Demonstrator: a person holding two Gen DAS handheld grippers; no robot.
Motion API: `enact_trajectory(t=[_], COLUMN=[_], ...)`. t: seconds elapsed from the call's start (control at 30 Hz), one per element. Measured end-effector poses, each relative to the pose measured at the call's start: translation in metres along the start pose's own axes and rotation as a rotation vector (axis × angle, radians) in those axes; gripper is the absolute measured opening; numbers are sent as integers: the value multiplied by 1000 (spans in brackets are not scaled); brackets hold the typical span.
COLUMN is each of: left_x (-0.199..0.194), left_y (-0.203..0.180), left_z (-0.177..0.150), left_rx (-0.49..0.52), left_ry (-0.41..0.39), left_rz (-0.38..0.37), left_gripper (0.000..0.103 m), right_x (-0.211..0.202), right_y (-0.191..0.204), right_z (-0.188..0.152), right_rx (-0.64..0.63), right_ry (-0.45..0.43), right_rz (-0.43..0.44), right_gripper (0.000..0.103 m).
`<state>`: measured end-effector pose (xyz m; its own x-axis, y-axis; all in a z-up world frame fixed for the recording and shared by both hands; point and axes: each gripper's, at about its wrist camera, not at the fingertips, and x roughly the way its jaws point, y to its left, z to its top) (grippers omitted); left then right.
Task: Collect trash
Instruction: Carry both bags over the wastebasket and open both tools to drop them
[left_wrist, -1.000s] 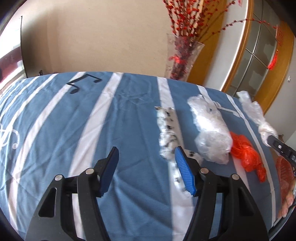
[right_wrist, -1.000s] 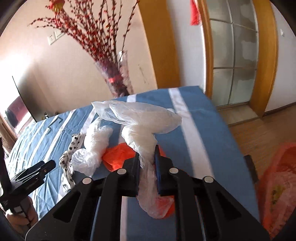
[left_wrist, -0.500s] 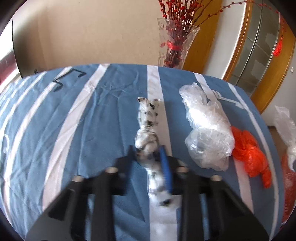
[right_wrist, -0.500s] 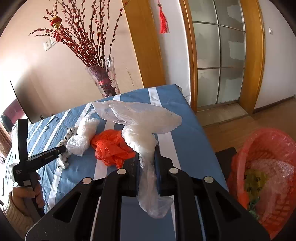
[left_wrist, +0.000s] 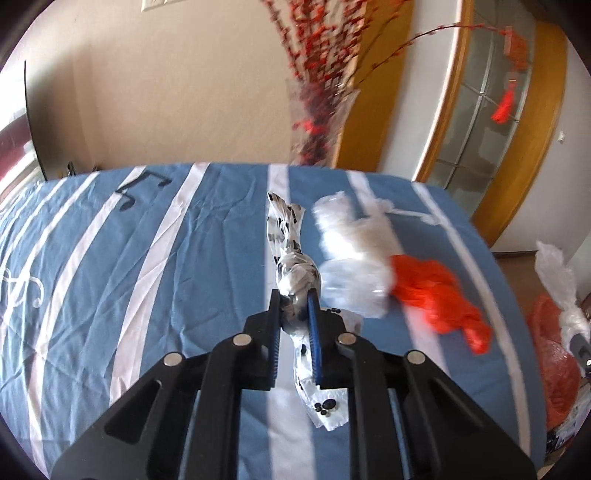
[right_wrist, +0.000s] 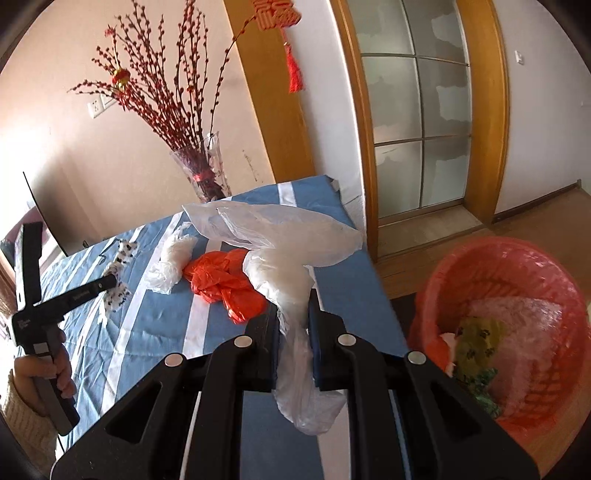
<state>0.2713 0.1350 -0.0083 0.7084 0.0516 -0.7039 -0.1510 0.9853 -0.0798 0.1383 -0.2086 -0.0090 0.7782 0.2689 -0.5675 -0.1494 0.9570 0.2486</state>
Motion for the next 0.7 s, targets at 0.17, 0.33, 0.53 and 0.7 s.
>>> enact_trajectory(t=[0.17, 0.33, 0.53, 0.7], left_x=[-27, -47, -60, -68], left_y=[-33, -68, -107, -134], left_z=[-6, -19, -34, -46], left_rx=[51, 106, 164, 200], left_ry=[-26, -32, -29, -24], left_rz=[-39, -88, -140, -182], left_gripper=[15, 15, 15, 15], right_x=[-27, -51, -76, -90], right_y=[-13, -27, -47, -64], right_z=[-12, -19, -25, -31], right_rx=[17, 36, 67, 97], right_ry=[-17, -38, -63, -77], right_rz=[-15, -37, -63, -85], right_gripper=[14, 14, 14, 14])
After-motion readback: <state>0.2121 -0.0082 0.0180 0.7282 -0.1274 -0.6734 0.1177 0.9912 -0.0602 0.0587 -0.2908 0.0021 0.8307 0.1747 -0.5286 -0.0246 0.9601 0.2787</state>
